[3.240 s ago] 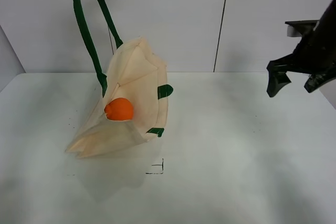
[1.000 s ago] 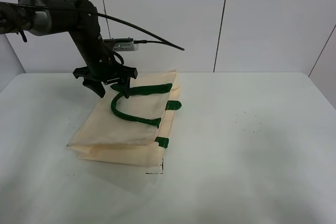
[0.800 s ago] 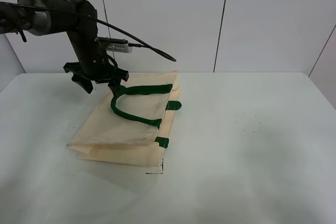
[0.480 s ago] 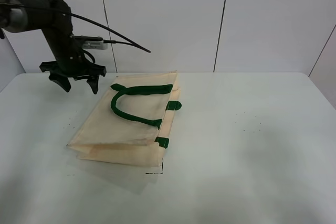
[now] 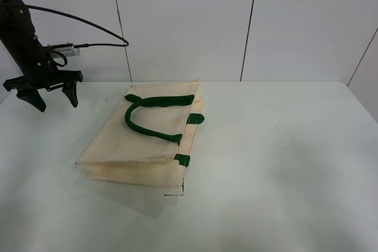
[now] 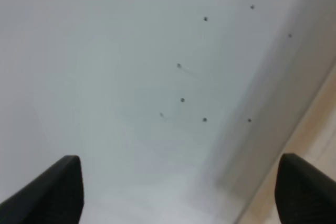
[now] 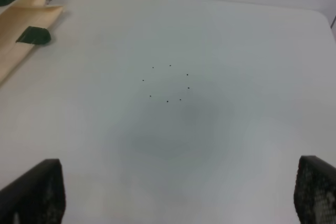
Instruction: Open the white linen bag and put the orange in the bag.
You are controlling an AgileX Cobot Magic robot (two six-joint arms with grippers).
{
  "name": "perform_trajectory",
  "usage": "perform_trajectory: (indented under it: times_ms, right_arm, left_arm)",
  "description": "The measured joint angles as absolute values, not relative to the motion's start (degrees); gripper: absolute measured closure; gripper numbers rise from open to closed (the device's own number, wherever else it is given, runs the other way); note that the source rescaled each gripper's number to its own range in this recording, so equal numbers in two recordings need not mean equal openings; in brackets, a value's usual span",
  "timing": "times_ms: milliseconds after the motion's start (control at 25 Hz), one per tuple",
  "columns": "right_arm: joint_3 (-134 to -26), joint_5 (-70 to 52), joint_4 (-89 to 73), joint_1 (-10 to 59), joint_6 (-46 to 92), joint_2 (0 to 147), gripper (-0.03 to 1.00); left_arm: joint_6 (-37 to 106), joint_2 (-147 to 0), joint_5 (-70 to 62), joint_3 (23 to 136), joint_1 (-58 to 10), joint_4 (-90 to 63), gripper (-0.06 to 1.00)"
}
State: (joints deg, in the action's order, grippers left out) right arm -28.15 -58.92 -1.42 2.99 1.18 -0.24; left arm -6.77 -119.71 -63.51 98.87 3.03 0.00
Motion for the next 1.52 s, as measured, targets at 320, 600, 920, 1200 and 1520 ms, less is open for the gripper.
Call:
perform_trajectory:
  times_ms: [320, 600, 920, 1200, 1520]
  right_arm:
    - [-28.1, -58.9, -1.4, 3.0, 1.2, -0.2, -0.03]
    - [-28.1, -58.9, -1.4, 3.0, 1.2, -0.2, -0.03]
    - [-28.1, -58.9, -1.4, 3.0, 1.2, -0.2, -0.03]
    - [-28.1, -58.9, -1.4, 3.0, 1.2, -0.2, -0.03]
    - [-28.1, -58.9, -1.4, 3.0, 1.2, -0.2, -0.03]
  left_arm:
    - [-6.4, -108.6, -65.9, 89.5, 0.7, 0.0, -0.04]
    - [-6.0, -88.7, -67.2, 72.6, 0.7, 0.5, -0.04]
    - [-2.1, -60.3, -66.3, 50.8, 0.7, 0.9, -0.01]
    - [1.1, -34.4, -62.1, 34.1, 0.7, 1.0, -0.01]
    - [2.1, -10.7, -60.7, 28.5, 0.7, 0.0, -0.01]
